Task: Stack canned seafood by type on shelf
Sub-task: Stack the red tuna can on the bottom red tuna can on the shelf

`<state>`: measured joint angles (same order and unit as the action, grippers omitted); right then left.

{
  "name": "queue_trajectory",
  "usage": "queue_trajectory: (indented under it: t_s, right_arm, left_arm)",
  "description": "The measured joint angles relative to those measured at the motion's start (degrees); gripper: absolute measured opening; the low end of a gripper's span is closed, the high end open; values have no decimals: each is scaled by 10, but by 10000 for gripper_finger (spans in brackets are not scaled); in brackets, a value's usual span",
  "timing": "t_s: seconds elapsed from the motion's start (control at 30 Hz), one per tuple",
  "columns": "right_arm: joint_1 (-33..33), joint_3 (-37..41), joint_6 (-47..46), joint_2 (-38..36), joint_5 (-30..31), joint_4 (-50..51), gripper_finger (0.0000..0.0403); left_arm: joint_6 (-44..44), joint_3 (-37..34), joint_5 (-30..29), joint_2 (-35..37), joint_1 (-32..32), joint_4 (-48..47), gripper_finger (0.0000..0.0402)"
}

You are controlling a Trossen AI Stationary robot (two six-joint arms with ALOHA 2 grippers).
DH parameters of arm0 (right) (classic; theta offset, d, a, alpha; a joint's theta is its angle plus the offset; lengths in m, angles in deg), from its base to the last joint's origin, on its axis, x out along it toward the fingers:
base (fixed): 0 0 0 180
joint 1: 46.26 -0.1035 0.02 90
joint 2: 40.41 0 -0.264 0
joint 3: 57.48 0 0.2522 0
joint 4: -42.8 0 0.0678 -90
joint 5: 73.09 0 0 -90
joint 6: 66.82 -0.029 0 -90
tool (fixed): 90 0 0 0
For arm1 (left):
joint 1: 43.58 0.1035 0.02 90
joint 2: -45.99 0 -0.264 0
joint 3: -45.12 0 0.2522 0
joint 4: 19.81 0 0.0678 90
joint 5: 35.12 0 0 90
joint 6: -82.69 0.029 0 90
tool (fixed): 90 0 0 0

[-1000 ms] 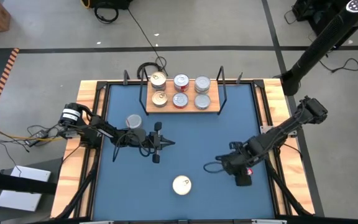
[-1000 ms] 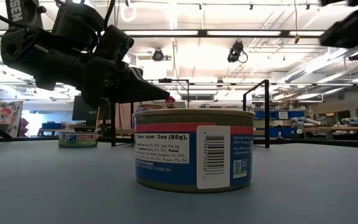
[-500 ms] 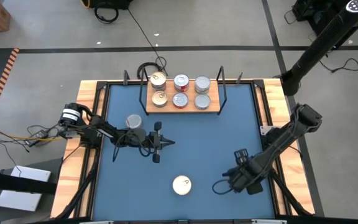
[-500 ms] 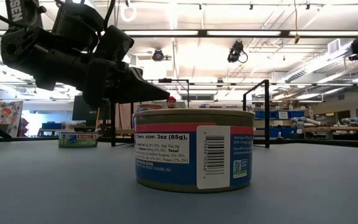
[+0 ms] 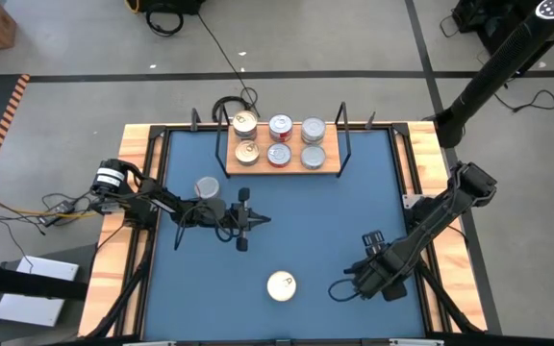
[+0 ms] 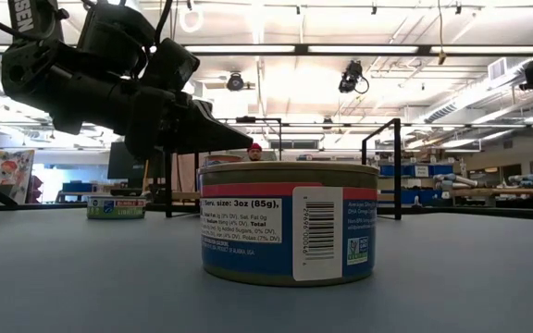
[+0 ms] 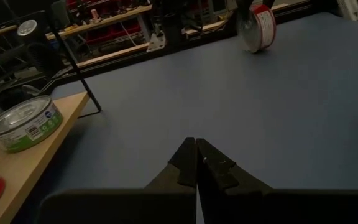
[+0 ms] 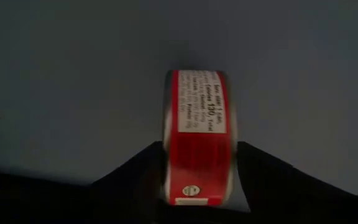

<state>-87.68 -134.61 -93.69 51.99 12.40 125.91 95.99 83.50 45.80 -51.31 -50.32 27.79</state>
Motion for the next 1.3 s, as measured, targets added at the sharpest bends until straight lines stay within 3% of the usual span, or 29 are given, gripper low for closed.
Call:
queue_trajectory:
  t_s: [0.23,0.47,0.67,0.87,1.03,1.3]
  right_arm:
    - [3,-1,3,-1,-11,-6,147]
    - [15,-22,3,0,4,-7,148]
    - [51,-71,72,0,122,-6,150]
    - [122,-80,204,0,279,-36,149]
    - [189,-80,345,0,388,-119,149]
    - [295,-80,480,0,437,-216,149]
  left_arm:
    - [0,0,-3,0,0,0,1]
    - [-53,0,-3,0,1,0,1]
    - [-80,0,-3,0,1,1,1]
    - [-103,0,-3,0,1,1,1]
    - [-110,0,4,0,1,-1,1]
    - [-110,0,9,0,1,0,1]
